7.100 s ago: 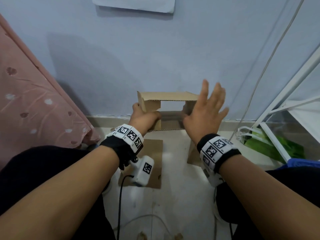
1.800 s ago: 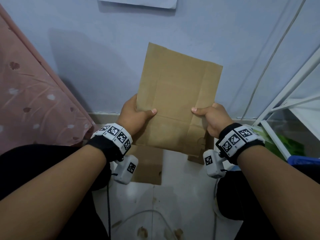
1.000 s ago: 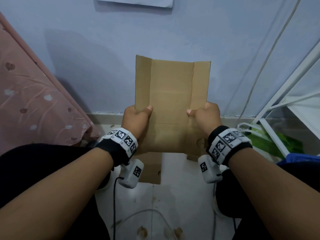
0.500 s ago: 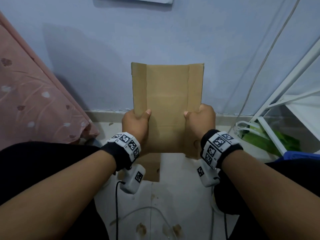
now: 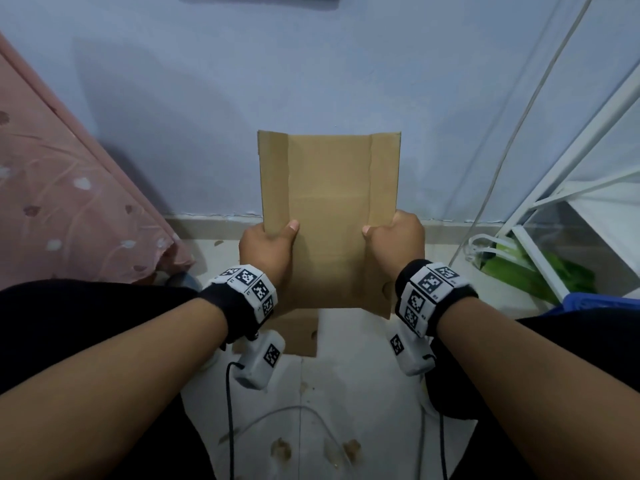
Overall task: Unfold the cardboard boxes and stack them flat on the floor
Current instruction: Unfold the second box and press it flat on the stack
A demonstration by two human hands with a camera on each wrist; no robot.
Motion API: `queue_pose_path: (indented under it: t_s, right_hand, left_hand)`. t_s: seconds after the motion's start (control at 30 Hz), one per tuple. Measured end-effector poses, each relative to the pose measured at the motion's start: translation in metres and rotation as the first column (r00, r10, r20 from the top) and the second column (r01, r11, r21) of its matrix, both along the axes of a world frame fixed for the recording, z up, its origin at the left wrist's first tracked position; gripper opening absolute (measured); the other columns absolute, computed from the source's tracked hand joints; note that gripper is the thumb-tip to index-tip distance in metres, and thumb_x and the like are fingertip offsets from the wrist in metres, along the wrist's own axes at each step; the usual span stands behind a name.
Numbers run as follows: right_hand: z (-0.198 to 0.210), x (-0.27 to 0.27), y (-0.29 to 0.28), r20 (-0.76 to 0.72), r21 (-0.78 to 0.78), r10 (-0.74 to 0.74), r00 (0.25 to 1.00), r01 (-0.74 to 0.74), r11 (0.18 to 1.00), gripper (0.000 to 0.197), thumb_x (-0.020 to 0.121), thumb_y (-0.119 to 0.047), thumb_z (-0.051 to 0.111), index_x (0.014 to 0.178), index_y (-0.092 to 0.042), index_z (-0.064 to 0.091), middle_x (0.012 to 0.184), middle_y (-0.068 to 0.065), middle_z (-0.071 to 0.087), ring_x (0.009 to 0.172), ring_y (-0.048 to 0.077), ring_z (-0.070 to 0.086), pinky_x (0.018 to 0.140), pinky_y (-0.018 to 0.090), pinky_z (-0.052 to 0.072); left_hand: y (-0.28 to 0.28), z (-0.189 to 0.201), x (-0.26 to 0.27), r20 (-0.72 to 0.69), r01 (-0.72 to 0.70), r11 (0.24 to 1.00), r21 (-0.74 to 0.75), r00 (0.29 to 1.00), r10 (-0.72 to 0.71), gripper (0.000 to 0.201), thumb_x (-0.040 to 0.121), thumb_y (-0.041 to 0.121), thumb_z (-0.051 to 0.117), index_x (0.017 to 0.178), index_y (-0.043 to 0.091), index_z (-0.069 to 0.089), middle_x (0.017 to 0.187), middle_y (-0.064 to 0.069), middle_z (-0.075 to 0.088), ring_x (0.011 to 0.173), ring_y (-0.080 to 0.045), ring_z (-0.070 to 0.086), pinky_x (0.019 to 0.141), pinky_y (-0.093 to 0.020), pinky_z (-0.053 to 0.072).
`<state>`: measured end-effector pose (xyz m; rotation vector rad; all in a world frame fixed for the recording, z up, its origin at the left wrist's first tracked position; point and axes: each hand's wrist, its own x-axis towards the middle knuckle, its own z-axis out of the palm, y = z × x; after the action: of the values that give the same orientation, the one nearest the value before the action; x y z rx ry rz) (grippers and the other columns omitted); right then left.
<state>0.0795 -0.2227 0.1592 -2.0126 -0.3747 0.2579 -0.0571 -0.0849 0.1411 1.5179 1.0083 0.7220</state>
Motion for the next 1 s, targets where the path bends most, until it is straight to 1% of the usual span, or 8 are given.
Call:
queue_pose_path:
  t_s: [0.1,0.23,0.37,0.47,0.6,0.73,0.87,1.0]
  right_hand:
    - [0.006,0.013,-0.004,-0.144,0.068,0.046,0.989,-0.037,0.997,0.025,0.078,-0.016,0.081,0.085,-0.003,0.061,0.088,0.015,0.072,0.08,0.032,0.072,0.074,0.048,0.062]
    - [0.014,0.02,-0.009,-0.233,0.154,0.151,0.961,-0.117,0.981,0.039,0.072,-0.016,0.086,0.101,0.001,0.067,0.1,0.017,0.076,0.092,0.036,0.074,0.088,0.056,0.058]
    - [0.002,0.0,-0.002,-0.101,0.025,0.014,0.995,-0.012,1.0,0.04,0.073,-0.029,0.081,0.09,0.002,0.064,0.086,0.01,0.072,0.081,0.034,0.07,0.072,0.045,0.061]
    - [-0.004,-0.014,-0.003,-0.059,-0.03,-0.055,0.997,0.053,0.998,0.035,0.086,-0.018,0.074,0.068,-0.011,0.045,0.069,0.0,0.05,0.063,0.017,0.049,0.052,0.027,0.038]
    - [-0.001,-0.001,-0.003,-0.097,0.039,0.012,0.995,-0.009,0.999,0.028,0.078,-0.021,0.079,0.081,-0.003,0.059,0.082,0.01,0.068,0.075,0.028,0.066,0.069,0.038,0.059]
    - [0.013,0.012,-0.004,-0.185,0.141,0.134,0.974,-0.109,0.984,0.037,0.074,-0.017,0.084,0.103,0.0,0.069,0.1,0.016,0.075,0.092,0.033,0.073,0.088,0.05,0.059]
    - [0.008,0.012,0.002,-0.106,0.058,0.051,0.993,-0.045,0.997,0.035,0.073,-0.022,0.084,0.085,0.001,0.061,0.088,0.012,0.072,0.08,0.03,0.07,0.079,0.042,0.06]
    - [0.005,0.002,0.004,-0.026,0.021,-0.014,1.0,0.015,1.0,0.039,0.082,-0.016,0.078,0.067,-0.013,0.042,0.068,0.001,0.05,0.064,0.02,0.05,0.056,0.028,0.043]
  left_hand:
    - [0.012,0.013,-0.001,0.042,0.066,0.996,-0.059,0.997,-0.063,0.016,0.092,0.033,0.074,0.093,0.018,0.073,0.082,0.008,0.074,0.074,-0.009,0.07,0.063,-0.018,0.051]
    - [0.025,0.026,-0.006,0.058,0.151,0.986,-0.073,0.988,-0.146,0.018,0.09,0.034,0.076,0.086,0.017,0.073,0.072,0.008,0.077,0.067,-0.008,0.074,0.056,-0.017,0.053]
    - [0.012,0.013,-0.007,-0.006,0.074,0.997,-0.002,0.997,-0.074,0.017,0.092,0.033,0.073,0.088,0.017,0.072,0.079,0.007,0.072,0.064,-0.004,0.068,0.051,-0.013,0.047]
    - [0.004,0.001,-0.008,-0.046,0.03,1.0,0.0,0.998,-0.03,0.021,0.092,0.035,0.072,0.089,0.015,0.07,0.081,0.006,0.07,0.073,-0.008,0.065,0.06,-0.018,0.044]
    - [0.012,0.013,-0.008,-0.028,0.067,0.995,-0.075,0.997,-0.069,0.02,0.09,0.035,0.074,0.092,0.015,0.073,0.085,0.006,0.072,0.074,-0.007,0.066,0.063,-0.019,0.048]
    - [0.027,0.032,-0.009,0.011,0.102,0.988,-0.12,0.995,-0.101,0.018,0.088,0.034,0.077,0.081,0.019,0.07,0.078,0.005,0.074,0.068,-0.011,0.071,0.055,-0.019,0.05]
    - [0.021,0.027,-0.006,-0.028,0.066,0.992,-0.104,0.997,-0.069,0.02,0.09,0.035,0.075,0.081,0.02,0.066,0.079,0.004,0.07,0.072,-0.013,0.066,0.06,-0.021,0.047]
    - [0.011,0.017,-0.005,-0.062,0.005,0.993,-0.115,0.998,-0.012,0.037,0.088,0.042,0.075,0.106,0.01,0.071,0.097,-0.004,0.073,0.086,-0.023,0.068,0.085,-0.034,0.055]
